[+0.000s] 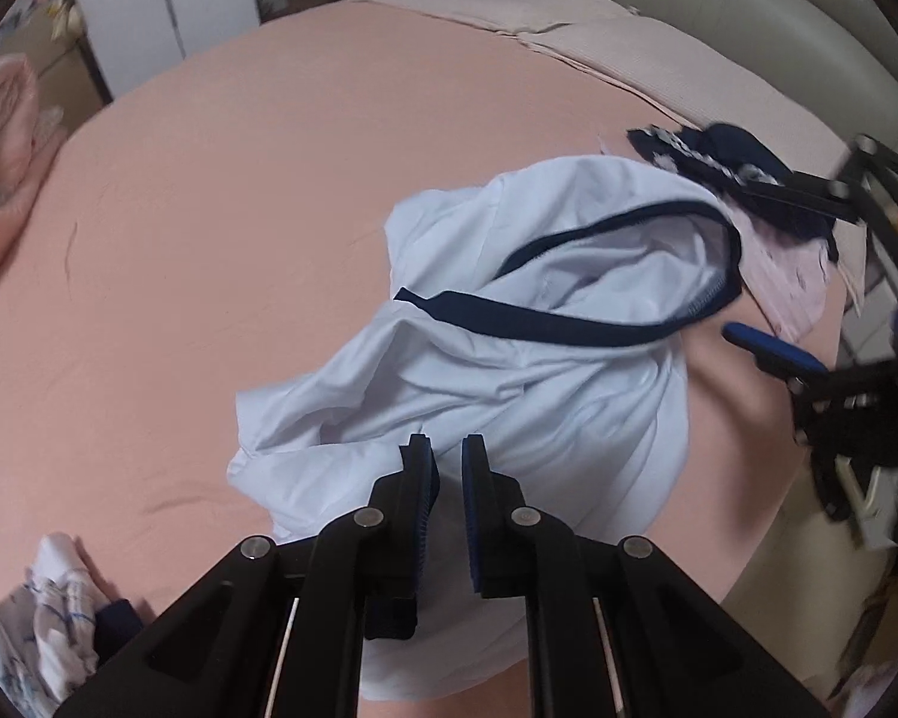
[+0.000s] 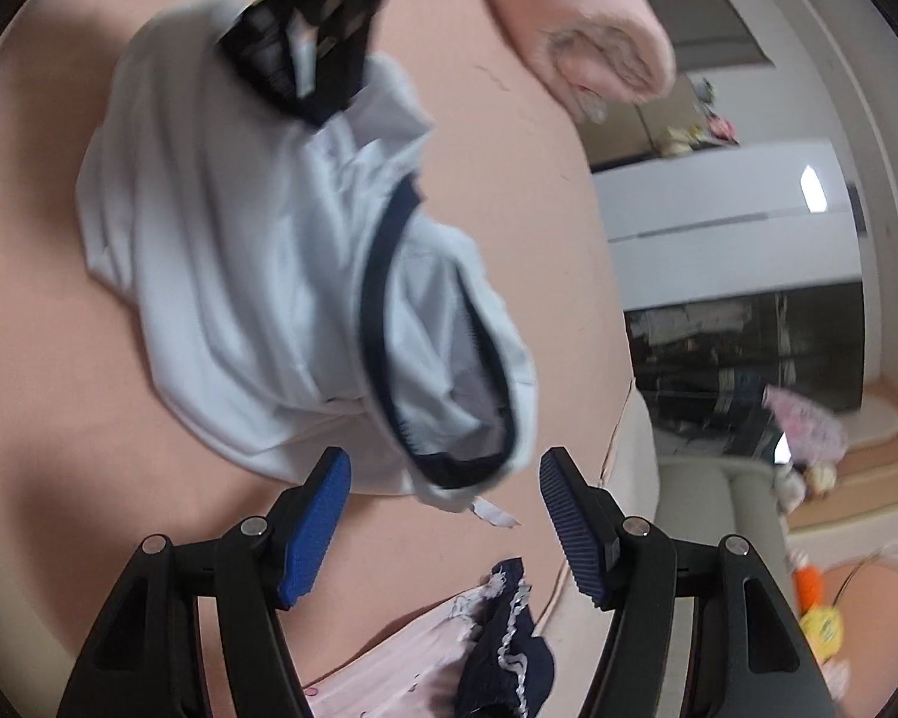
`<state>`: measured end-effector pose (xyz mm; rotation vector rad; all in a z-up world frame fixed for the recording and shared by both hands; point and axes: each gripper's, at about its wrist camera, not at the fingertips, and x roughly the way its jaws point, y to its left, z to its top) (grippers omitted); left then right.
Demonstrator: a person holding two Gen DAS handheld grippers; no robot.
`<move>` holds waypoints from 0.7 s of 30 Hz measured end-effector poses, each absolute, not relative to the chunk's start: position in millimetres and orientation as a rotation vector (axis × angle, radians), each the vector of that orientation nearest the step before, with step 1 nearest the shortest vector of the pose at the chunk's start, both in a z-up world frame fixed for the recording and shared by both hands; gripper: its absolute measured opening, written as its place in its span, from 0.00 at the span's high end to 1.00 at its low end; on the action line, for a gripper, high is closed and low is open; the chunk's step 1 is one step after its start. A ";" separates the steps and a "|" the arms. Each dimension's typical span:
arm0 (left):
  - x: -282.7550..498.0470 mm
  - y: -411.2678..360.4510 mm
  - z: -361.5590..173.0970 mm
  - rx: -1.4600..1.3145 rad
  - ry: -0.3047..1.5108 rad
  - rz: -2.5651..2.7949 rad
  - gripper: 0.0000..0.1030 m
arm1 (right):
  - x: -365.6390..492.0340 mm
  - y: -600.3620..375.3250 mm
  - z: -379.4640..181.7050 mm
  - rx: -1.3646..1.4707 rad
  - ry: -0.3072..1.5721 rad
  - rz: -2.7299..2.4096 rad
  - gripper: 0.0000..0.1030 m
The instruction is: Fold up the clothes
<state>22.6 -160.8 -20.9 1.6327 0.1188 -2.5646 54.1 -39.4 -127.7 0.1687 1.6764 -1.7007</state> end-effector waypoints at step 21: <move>-31.2 -212.3 -27.3 1.557 0.456 -2.342 0.11 | -50.0 -57.2 -71.1 1.012 0.920 -1.938 0.34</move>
